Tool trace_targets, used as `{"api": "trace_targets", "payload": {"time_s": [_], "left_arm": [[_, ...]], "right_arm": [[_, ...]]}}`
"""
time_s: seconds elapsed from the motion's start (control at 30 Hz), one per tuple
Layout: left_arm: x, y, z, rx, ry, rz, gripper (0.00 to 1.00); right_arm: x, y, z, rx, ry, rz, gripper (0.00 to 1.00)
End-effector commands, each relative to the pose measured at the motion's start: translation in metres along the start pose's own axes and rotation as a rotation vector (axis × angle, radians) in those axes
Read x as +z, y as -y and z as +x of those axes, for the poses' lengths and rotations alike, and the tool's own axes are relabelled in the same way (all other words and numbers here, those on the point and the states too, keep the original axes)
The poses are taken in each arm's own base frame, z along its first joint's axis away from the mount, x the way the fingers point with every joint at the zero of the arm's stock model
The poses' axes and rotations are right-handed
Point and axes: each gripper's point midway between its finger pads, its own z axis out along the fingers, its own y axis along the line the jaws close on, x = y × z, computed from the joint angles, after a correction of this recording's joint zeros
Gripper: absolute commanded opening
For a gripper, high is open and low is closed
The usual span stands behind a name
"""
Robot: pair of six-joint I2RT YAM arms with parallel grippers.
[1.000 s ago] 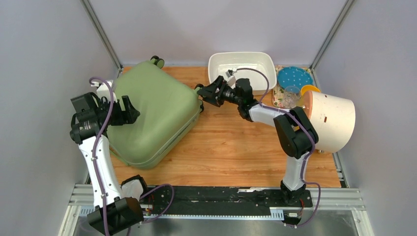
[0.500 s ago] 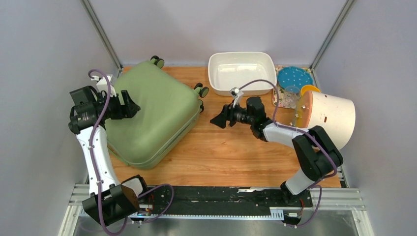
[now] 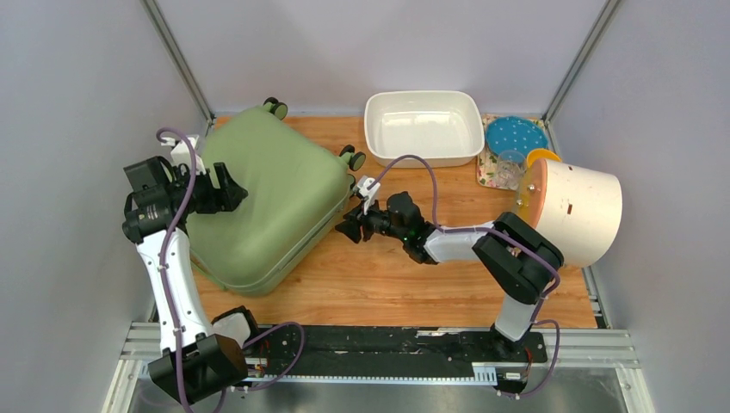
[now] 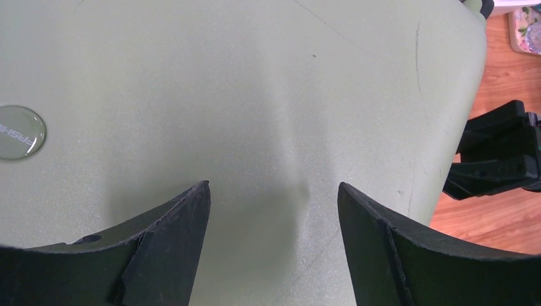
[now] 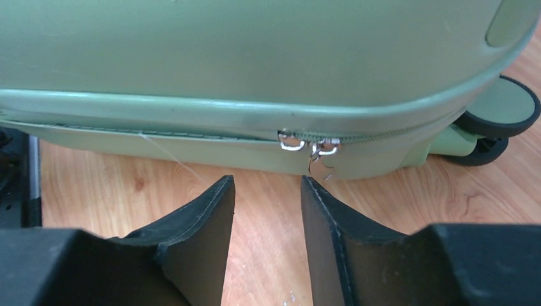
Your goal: Open, take out, and arrange the luggage
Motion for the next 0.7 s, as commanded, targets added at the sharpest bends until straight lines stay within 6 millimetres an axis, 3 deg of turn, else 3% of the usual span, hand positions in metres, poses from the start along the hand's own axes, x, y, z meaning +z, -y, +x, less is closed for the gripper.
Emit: {"api": "trace_targets", "payload": {"time_s": [0.0, 0.13, 0.23, 0.37, 0.6, 0.67], "left_arm": [[-0.005, 0.005, 0.011, -0.020, -0.021, 0.002, 0.81], [-0.006, 0.005, 0.014, -0.015, -0.023, -0.006, 0.81], [-0.006, 0.004, 0.016, -0.011, -0.024, -0.011, 0.81], [-0.005, 0.002, 0.015, -0.009, -0.027, -0.015, 0.81], [0.001, -0.005, 0.017, -0.041, -0.047, -0.025, 0.79], [0.003, -0.005, 0.017, -0.048, -0.044, -0.024, 0.79]], "right_arm": [[0.019, 0.014, -0.036, -0.090, 0.121, 0.081, 0.45], [0.026, 0.017, -0.037, -0.104, 0.135, 0.116, 0.39], [0.027, 0.022, -0.036, -0.114, 0.134, 0.143, 0.28], [0.023, 0.034, -0.030, -0.151, 0.115, 0.192, 0.00], [0.000, 0.069, -0.039, -0.137, 0.124, 0.250, 0.00], [-0.002, 0.066, -0.040, -0.139, 0.124, 0.206, 0.00]]}}
